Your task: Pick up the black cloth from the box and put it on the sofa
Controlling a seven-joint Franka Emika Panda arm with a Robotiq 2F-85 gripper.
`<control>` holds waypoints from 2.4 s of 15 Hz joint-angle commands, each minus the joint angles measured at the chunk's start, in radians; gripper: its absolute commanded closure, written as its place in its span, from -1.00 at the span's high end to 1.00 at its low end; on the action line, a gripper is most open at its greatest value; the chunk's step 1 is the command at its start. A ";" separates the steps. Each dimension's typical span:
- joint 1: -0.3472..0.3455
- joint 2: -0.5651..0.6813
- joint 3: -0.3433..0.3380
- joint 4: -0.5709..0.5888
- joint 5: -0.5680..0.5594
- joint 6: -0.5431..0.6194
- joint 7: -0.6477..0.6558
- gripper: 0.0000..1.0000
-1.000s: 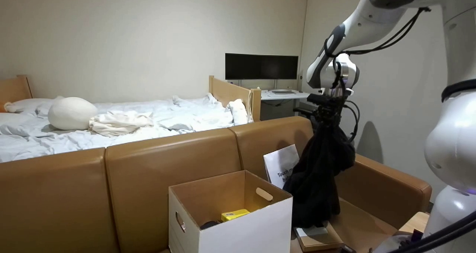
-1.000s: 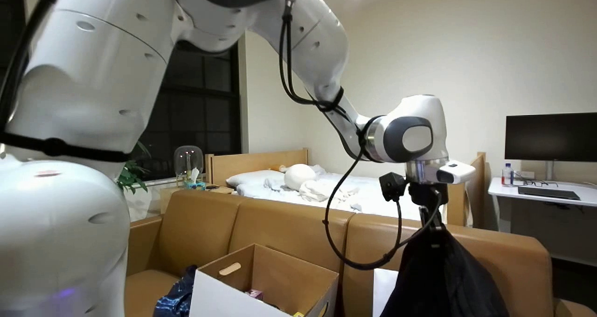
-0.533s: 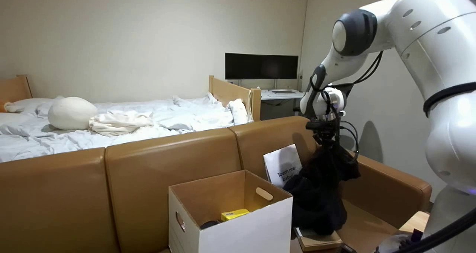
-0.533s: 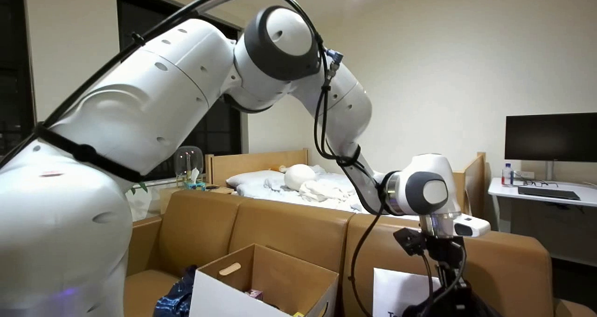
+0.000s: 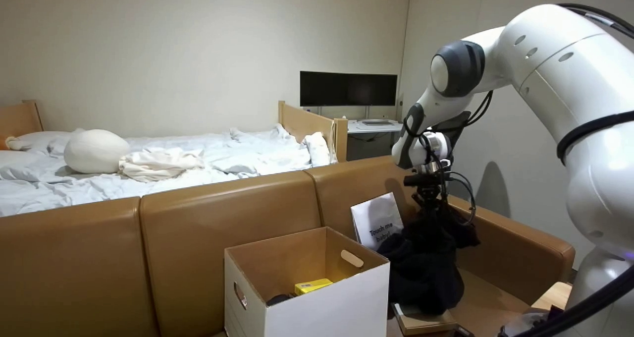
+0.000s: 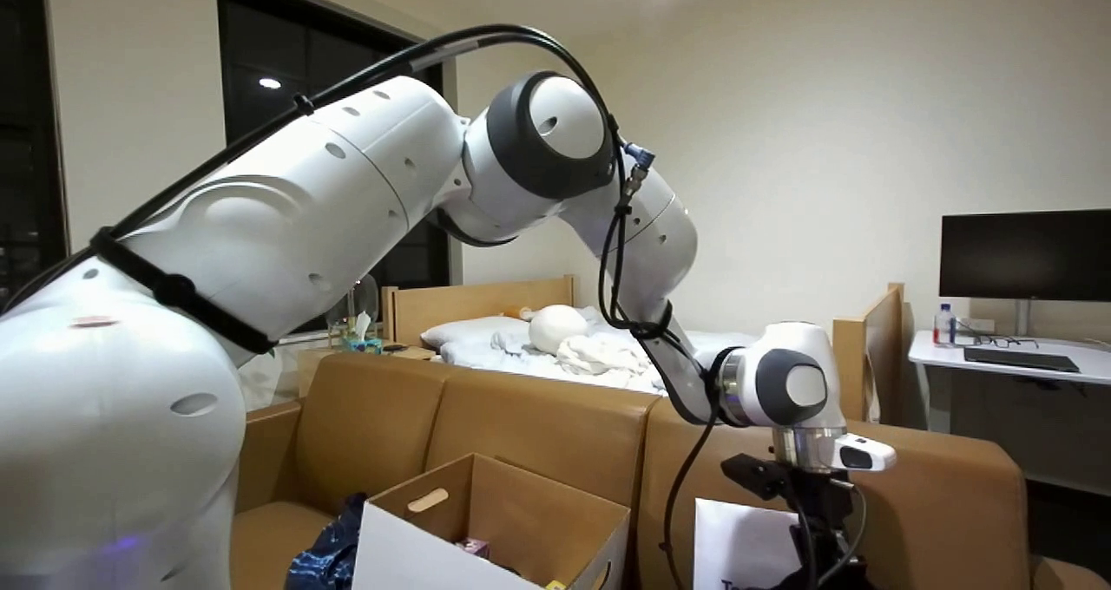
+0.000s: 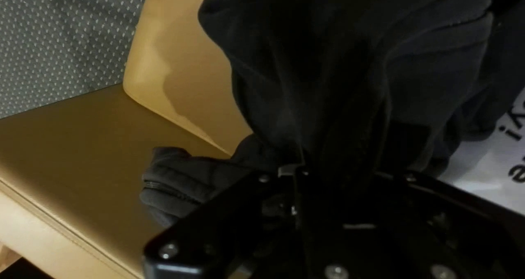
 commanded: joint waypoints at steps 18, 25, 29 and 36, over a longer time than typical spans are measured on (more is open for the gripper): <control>-0.010 0.062 0.055 -0.012 0.235 -0.141 -0.032 0.86; -0.015 -0.172 -0.046 -0.180 0.103 -0.115 -0.185 1.00; -0.003 -0.357 -0.106 -0.254 -0.104 -0.106 -0.306 1.00; 0.014 -0.756 -0.078 -0.516 -0.432 -0.059 -0.420 1.00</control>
